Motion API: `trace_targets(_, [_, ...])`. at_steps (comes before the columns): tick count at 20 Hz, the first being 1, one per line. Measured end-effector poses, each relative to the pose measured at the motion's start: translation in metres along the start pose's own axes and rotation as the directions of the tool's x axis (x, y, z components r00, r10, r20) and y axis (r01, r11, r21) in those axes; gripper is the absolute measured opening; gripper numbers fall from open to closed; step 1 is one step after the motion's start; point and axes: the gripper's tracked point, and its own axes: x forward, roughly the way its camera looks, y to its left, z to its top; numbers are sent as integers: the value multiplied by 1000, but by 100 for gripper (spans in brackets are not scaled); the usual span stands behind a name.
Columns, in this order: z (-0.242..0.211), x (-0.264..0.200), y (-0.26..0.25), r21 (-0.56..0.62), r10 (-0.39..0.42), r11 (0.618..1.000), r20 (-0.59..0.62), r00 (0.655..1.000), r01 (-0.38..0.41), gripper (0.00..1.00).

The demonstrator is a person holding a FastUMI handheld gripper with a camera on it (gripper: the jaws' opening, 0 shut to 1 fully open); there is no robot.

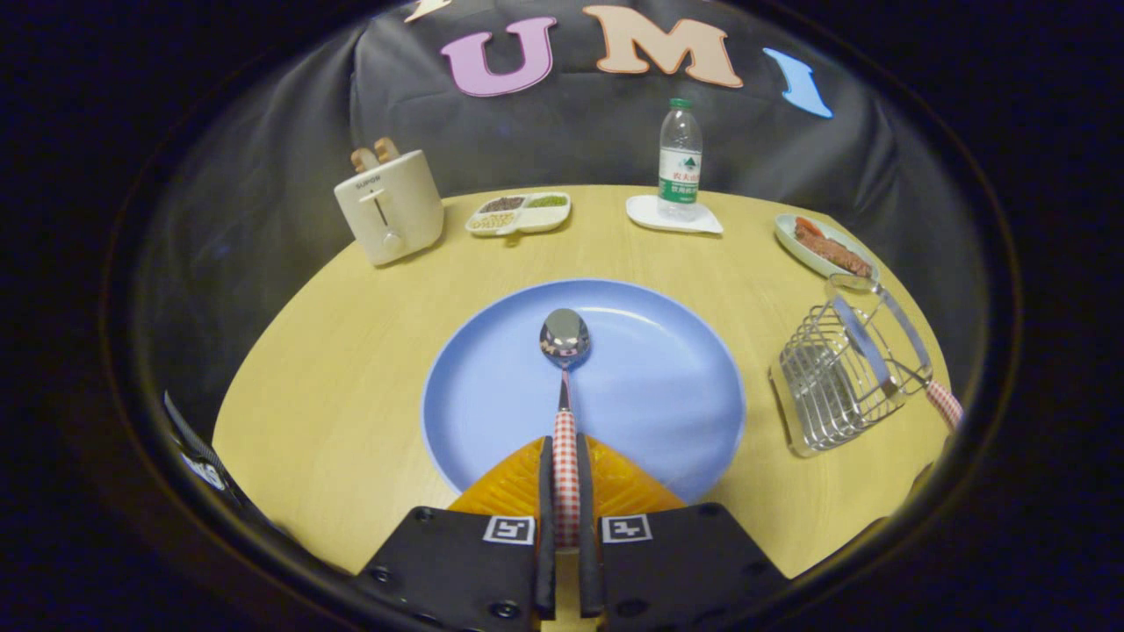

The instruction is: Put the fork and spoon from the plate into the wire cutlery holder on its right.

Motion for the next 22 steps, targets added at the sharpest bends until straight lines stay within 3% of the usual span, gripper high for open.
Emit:
trace_targets(5, [22,-26,-13,34,-6,999,35,999,5,15])
trace_targets(12, [88,-88,-55,59,-40,998,94,995,35,14])
trace_targets(22, [118,-165,-150,-28,-104,994,-29,994,103,13])
